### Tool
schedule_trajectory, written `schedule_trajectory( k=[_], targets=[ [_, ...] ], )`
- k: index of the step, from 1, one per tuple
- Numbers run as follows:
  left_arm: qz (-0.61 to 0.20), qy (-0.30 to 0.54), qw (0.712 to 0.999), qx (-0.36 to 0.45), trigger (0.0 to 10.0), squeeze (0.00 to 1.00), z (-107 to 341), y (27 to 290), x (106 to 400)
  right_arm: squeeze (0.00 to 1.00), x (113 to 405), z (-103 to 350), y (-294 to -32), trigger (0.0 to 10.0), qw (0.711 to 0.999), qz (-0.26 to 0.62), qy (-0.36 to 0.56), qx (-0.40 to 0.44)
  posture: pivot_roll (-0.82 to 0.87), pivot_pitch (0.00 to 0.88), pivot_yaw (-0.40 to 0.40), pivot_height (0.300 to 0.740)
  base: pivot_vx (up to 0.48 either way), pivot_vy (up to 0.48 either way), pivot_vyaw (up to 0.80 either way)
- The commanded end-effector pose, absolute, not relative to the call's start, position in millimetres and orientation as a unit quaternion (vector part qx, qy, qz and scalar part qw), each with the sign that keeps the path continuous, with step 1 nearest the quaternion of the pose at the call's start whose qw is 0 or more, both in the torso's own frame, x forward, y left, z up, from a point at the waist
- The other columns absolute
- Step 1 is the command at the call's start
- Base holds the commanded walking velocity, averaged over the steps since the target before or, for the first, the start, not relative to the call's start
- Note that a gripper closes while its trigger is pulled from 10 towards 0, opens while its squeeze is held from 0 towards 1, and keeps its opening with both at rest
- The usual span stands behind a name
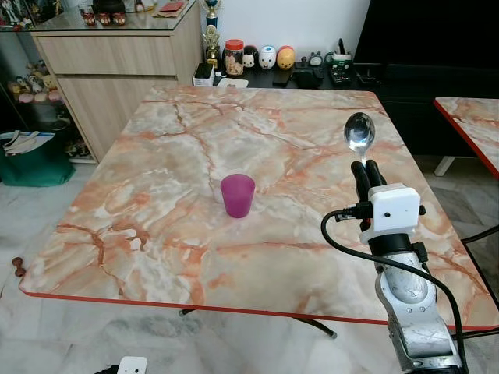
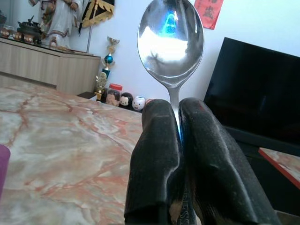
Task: Setting the table
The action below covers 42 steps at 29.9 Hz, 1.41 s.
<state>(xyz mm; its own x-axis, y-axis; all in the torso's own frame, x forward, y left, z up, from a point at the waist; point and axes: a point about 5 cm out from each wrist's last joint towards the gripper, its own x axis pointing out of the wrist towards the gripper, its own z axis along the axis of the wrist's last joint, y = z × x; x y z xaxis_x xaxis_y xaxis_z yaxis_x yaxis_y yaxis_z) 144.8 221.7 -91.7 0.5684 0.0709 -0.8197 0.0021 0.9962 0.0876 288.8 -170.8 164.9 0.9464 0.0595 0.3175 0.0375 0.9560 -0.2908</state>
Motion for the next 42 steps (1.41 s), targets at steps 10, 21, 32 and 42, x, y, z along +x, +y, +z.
schedule_trajectory(
  k=[10,21,32,42],
  targets=[
    [0.017,0.477,0.878,0.046,10.0,0.00,-94.5,226.5,133.8,0.00,299.3,176.8,-160.1,10.0,0.976,0.020,-0.181,-0.120,-0.07,0.000,-0.006,0.740,0.000,-0.316,0.00],
    [0.020,0.489,0.871,0.047,10.0,0.00,-96.7,230.8,124.6,0.00,302.5,180.9,-158.7,10.0,0.975,0.022,-0.189,-0.113,-0.07,0.000,-0.011,0.740,0.000,-0.320,-0.32],
    [0.018,0.494,0.868,0.047,10.0,0.00,-97.6,230.4,122.4,0.00,305.1,181.7,-154.0,10.0,0.975,0.032,-0.191,-0.109,-0.08,0.000,-0.011,0.740,0.000,-0.312,0.00],
    [0.018,0.495,0.868,0.044,10.0,0.00,-97.7,229.9,123.0,0.00,305.3,178.7,-154.0,10.0,0.976,0.033,-0.183,-0.116,-0.07,0.000,-0.010,0.740,0.000,-0.299,0.00]
  ],
)
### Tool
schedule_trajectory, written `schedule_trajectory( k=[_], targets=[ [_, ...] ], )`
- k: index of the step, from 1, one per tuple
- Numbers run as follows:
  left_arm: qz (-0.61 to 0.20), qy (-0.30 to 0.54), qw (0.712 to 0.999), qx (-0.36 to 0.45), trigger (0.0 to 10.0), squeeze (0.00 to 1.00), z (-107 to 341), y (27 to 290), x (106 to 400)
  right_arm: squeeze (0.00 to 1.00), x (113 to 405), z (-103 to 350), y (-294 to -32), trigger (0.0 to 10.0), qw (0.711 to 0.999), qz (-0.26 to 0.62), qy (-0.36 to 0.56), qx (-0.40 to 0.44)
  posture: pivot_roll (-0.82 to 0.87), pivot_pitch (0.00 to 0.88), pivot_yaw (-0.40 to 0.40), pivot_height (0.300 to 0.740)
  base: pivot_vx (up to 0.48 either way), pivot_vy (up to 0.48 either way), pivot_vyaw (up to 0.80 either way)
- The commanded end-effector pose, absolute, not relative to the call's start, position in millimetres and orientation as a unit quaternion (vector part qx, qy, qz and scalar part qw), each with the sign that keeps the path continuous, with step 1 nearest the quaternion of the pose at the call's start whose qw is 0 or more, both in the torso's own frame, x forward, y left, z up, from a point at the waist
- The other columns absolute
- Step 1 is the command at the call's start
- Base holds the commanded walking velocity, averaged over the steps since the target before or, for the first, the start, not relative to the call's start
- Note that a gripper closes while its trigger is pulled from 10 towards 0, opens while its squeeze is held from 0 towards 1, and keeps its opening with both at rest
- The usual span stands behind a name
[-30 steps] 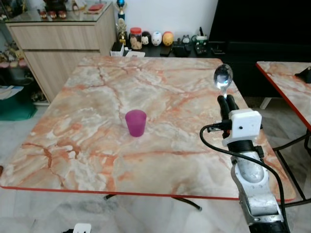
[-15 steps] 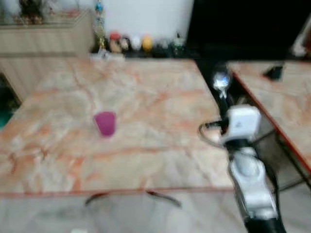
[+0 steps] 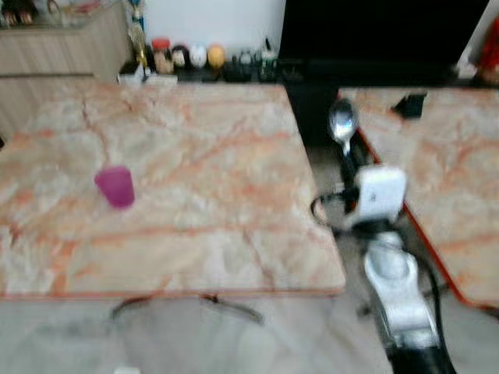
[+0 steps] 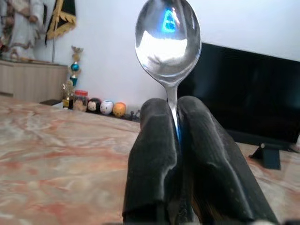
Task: Setting the table
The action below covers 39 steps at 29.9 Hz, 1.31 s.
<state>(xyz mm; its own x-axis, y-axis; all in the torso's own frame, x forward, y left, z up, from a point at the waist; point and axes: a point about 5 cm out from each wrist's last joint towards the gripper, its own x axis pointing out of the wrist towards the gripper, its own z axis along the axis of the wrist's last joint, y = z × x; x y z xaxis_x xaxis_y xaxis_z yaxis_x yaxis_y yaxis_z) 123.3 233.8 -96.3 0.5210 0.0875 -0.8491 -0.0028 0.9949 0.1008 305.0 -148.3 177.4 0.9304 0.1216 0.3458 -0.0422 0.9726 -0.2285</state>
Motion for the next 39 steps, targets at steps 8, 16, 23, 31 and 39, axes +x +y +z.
schedule_trajectory(
  k=[8,16,23,31,39],
  targets=[
    [0.021,0.496,0.867,0.042,10.0,0.00,-98.1,229.8,122.1,0.00,305.8,179.0,-153.7,10.0,0.976,0.034,-0.181,-0.115,-0.07,0.000,-0.012,0.740,0.000,-0.290,0.00],
    [0.028,0.499,0.865,0.041,10.0,0.00,-98.3,231.6,120.5,0.00,306.4,178.7,-152.8,10.0,0.977,0.037,-0.179,-0.114,-0.07,0.000,-0.012,0.740,0.000,-0.217,0.00],
    [0.027,0.494,0.868,0.041,10.0,0.00,-97.1,229.4,126.3,0.00,306.5,178.2,-151.5,10.0,0.977,0.039,-0.177,-0.113,-0.07,0.000,-0.012,0.740,0.000,0.000,0.00],
    [0.029,0.477,0.878,0.036,10.0,0.00,-92.3,231.2,138.7,0.00,307.0,177.4,-151.4,10.0,0.978,0.041,-0.175,-0.107,-0.07,0.000,-0.014,0.740,0.000,0.000,0.00],
    [0.024,0.478,0.878,0.035,10.0,0.00,-93.7,225.9,138.1,0.00,307.4,177.4,-150.5,10.0,0.978,0.043,-0.174,-0.108,-0.07,0.000,-0.017,0.740,0.000,0.000,0.00]
  ],
)
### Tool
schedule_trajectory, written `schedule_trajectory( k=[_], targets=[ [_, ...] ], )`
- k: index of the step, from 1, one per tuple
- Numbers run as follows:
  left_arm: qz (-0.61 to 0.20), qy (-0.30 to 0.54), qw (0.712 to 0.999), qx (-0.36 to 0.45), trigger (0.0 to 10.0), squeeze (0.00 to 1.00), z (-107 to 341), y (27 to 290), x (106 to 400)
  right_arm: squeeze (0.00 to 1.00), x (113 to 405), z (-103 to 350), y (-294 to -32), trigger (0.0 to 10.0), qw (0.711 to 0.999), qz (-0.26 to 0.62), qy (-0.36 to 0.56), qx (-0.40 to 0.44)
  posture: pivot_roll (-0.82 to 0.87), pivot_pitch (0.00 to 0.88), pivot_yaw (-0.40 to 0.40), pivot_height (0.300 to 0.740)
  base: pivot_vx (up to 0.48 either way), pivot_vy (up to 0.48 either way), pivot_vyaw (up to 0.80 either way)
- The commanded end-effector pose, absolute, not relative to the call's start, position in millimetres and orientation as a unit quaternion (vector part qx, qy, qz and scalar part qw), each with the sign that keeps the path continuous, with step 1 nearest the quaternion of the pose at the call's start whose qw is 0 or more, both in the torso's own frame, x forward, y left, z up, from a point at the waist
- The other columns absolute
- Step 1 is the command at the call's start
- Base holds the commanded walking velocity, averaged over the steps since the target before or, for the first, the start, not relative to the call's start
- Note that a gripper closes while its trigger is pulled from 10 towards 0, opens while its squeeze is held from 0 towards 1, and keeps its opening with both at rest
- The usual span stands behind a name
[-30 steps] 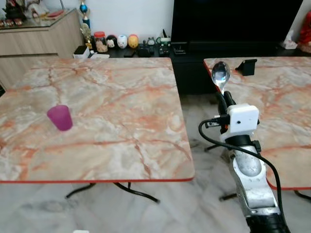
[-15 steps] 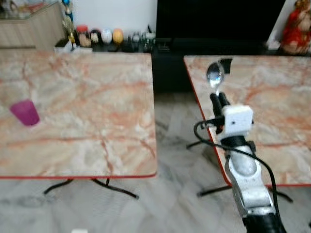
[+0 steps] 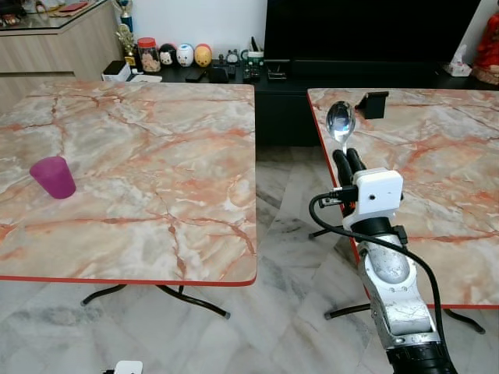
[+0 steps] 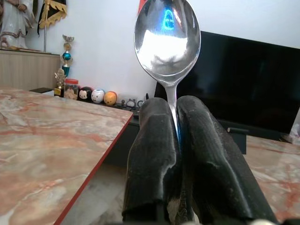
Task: Setting the table
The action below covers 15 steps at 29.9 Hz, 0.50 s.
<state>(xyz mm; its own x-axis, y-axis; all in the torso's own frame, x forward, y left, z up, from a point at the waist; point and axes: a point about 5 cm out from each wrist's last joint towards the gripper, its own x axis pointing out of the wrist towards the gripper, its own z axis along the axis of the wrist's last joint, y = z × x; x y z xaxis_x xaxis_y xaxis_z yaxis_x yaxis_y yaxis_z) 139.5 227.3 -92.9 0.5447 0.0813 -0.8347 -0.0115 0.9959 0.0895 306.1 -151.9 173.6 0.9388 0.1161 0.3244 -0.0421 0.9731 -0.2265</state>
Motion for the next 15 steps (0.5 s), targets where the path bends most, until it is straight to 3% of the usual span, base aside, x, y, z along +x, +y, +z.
schedule_trajectory(
  k=[1,6,15],
  targets=[
    [0.024,0.478,0.877,0.035,10.0,0.00,-94.0,225.6,137.6,0.00,307.4,177.3,-150.5,10.0,0.978,0.043,-0.174,-0.108,-0.07,0.000,-0.017,0.740,0.000,0.000,0.00],
    [0.020,0.479,0.877,0.043,10.0,0.00,-94.5,225.8,135.1,0.00,307.2,178.2,-151.0,10.0,0.977,0.040,-0.176,-0.111,-0.07,0.000,-0.019,0.740,0.000,0.000,0.00],
    [0.026,0.479,0.876,0.041,10.0,0.00,-94.8,230.8,130.1,0.00,307.3,176.9,-149.4,10.0,0.978,0.042,-0.173,-0.109,-0.07,0.000,-0.019,0.740,0.000,-0.301,0.00]
  ],
)
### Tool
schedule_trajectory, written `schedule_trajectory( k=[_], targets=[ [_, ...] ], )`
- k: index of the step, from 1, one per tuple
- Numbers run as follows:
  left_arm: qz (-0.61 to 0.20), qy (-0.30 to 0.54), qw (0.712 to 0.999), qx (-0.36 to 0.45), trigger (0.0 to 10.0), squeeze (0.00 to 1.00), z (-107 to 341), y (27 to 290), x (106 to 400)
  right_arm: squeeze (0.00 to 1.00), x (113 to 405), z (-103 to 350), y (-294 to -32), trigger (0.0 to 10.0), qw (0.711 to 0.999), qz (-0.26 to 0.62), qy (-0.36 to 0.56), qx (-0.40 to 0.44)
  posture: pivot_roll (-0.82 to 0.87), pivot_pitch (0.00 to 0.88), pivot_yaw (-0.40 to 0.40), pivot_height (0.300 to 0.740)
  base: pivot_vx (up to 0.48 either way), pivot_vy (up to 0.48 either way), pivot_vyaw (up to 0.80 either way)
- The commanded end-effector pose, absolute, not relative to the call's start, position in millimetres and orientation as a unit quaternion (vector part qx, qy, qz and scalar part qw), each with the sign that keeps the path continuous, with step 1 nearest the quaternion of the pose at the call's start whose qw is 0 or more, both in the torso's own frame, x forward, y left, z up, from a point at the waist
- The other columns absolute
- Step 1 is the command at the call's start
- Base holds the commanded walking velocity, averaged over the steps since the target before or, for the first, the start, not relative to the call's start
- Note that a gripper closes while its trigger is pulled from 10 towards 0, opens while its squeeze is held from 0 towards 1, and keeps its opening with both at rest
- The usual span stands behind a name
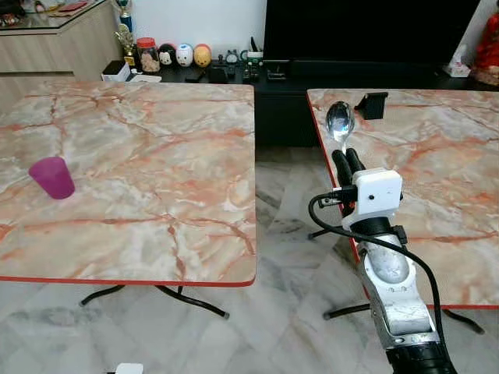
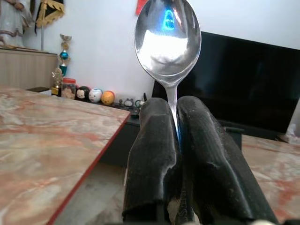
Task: Setting the table
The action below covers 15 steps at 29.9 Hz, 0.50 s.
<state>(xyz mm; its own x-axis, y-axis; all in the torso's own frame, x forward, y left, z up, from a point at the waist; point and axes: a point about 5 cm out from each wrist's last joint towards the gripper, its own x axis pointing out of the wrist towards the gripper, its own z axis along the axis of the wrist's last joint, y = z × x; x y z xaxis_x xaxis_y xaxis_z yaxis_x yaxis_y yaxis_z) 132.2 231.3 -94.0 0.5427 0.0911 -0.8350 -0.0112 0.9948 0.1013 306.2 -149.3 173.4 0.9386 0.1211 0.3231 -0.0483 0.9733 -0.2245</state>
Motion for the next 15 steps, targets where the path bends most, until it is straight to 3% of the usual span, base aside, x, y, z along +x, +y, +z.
schedule_trajectory(
  k=[1,15],
  targets=[
    [0.027,0.480,0.876,0.041,10.0,0.00,-95.0,232.4,127.9,0.00,307.0,177.6,-147.7,10.0,0.978,0.044,-0.173,-0.108,-0.07,0.000,-0.016,0.740,0.000,-0.315,0.00],
    [0.029,0.481,0.875,0.041,10.0,0.00,-95.4,234.2,124.6,0.00,307.5,178.0,-147.5,10.0,0.978,0.043,-0.174,-0.109,-0.08,0.000,-0.010,0.740,0.000,-0.313,0.00]
  ],
)
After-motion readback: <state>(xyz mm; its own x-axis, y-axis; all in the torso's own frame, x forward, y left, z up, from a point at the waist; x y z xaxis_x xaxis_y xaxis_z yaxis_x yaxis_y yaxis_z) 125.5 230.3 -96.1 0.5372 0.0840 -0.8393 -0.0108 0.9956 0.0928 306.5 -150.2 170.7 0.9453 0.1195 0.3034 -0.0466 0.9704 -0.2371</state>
